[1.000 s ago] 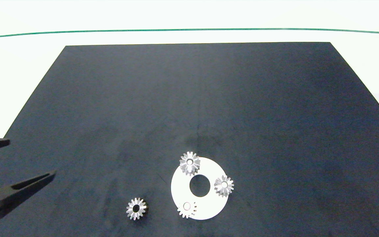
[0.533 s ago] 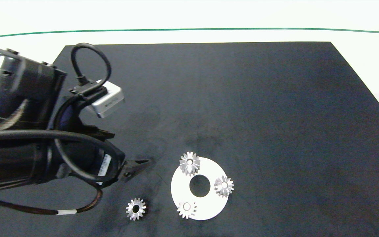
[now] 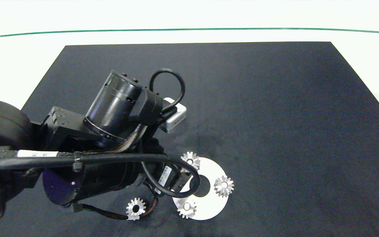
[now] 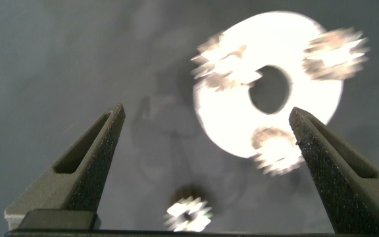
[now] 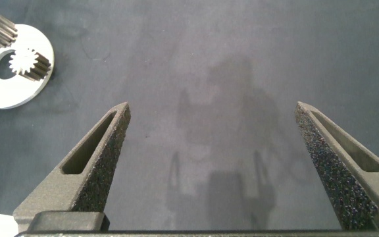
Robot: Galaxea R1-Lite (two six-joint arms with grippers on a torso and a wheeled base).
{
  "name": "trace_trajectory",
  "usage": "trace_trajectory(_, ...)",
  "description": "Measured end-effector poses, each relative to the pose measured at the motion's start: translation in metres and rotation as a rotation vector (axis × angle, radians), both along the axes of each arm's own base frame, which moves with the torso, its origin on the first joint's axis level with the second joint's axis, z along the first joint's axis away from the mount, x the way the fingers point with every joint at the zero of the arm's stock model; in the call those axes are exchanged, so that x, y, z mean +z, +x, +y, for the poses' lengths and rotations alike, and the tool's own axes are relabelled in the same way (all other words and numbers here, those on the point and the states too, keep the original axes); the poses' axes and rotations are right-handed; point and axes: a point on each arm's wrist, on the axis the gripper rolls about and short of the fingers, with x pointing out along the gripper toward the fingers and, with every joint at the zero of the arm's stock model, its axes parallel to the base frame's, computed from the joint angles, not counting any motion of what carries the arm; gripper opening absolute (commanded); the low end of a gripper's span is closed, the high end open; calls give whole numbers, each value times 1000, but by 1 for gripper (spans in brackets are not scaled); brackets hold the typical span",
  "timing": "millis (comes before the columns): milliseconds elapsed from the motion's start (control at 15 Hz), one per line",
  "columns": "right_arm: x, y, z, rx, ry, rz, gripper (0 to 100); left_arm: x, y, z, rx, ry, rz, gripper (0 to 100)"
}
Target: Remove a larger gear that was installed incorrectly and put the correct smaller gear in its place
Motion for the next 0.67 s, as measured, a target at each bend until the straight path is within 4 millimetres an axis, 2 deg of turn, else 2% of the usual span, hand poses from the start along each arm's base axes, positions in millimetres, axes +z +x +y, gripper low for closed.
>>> trace_trajectory(400,-1,0,0,-1,1,2,100,-11,10,-40,-46,19,12,100)
trace_trajectory(667,-3,0,0,0,1,7,100,-21,23,-46,-51,74,8,100)
